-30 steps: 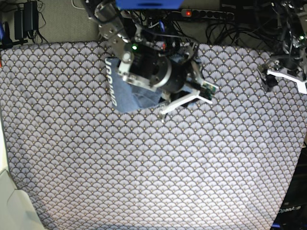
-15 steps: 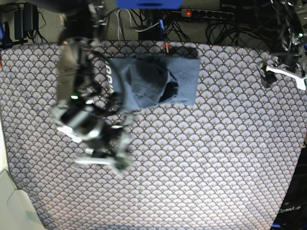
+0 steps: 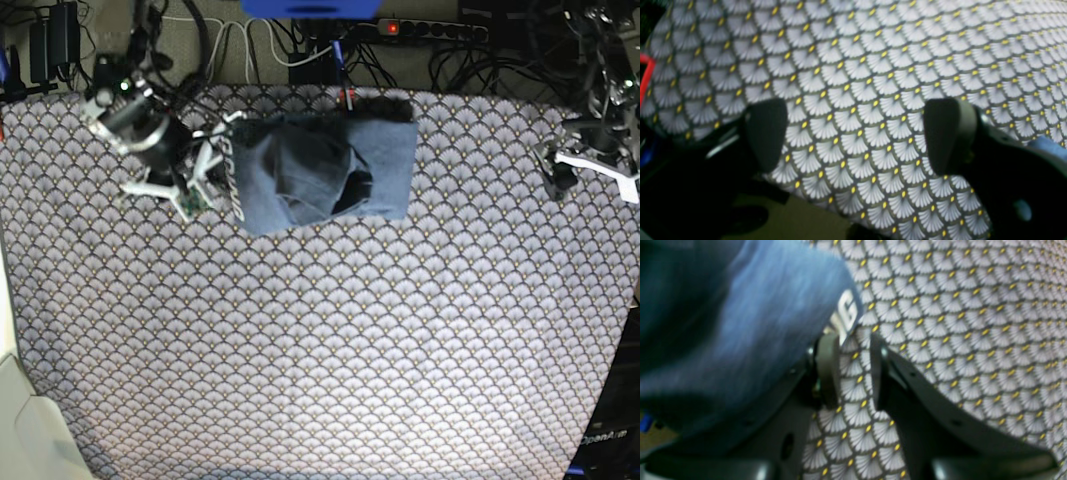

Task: Fold the T-shirt properly
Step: 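Grasp the folded bundle edge with the right gripper and fold it over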

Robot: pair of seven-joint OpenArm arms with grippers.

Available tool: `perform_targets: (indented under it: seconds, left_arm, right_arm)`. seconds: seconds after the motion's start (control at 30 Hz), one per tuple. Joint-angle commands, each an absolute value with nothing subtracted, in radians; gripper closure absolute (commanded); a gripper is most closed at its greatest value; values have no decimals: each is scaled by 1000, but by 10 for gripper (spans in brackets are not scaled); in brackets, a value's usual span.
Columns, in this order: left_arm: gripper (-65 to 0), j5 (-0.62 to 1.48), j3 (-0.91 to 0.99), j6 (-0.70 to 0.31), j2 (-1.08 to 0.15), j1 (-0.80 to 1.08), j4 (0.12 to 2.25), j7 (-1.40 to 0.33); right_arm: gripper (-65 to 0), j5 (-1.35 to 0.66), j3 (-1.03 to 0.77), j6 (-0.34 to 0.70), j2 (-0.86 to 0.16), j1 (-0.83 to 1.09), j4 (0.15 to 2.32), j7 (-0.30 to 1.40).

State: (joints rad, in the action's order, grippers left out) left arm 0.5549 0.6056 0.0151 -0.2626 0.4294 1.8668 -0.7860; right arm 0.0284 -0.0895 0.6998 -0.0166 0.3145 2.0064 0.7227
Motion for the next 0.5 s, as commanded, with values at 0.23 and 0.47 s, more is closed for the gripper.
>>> perform_targets:
  seconds: [0.23,0.47]
  left_arm:
    - [-633,558,611,15,-274,423,1882,-769]
    - [-633,559,611,15,-274,427,1885,-769]
  right_arm:
    - [-166,16,-2,698,15,386,2025,662]
    - [-165,19,159,698,68,387,2018,668]
